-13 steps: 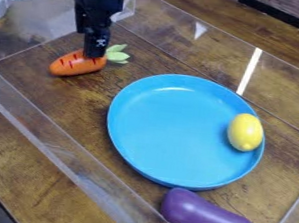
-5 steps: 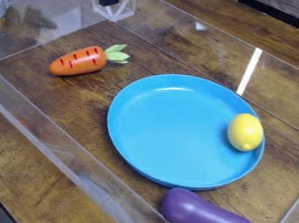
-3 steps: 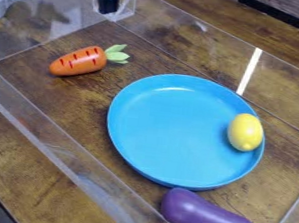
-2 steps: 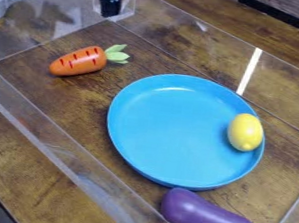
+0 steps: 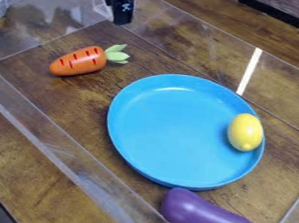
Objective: Remove the carrot from the blue tray and put it on the table
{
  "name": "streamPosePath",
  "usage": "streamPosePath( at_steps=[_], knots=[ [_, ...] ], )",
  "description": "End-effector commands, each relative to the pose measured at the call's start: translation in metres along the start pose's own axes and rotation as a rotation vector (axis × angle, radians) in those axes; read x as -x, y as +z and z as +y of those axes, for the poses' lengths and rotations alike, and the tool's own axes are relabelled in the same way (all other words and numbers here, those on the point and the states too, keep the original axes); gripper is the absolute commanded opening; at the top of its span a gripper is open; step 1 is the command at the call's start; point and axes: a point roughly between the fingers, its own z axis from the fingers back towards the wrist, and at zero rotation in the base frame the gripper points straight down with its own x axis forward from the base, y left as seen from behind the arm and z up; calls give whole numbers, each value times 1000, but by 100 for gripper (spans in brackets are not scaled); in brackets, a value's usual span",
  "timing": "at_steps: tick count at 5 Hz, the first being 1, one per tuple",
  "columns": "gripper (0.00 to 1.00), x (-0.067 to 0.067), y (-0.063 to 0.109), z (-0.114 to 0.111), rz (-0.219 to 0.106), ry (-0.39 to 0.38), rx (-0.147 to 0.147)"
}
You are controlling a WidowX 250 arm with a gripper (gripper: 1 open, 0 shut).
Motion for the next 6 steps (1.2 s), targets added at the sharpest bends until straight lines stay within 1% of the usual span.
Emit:
streamPosePath(
  at_steps=[1, 2, 4, 6],
  knots=[
    [100, -9, 18, 16, -53, -7, -55],
    [100, -8, 12, 20, -58, -14, -51],
    [100, -2, -2, 24, -59, -4, -40],
    [100, -4, -11, 12, -62, 7, -35]
  ],
)
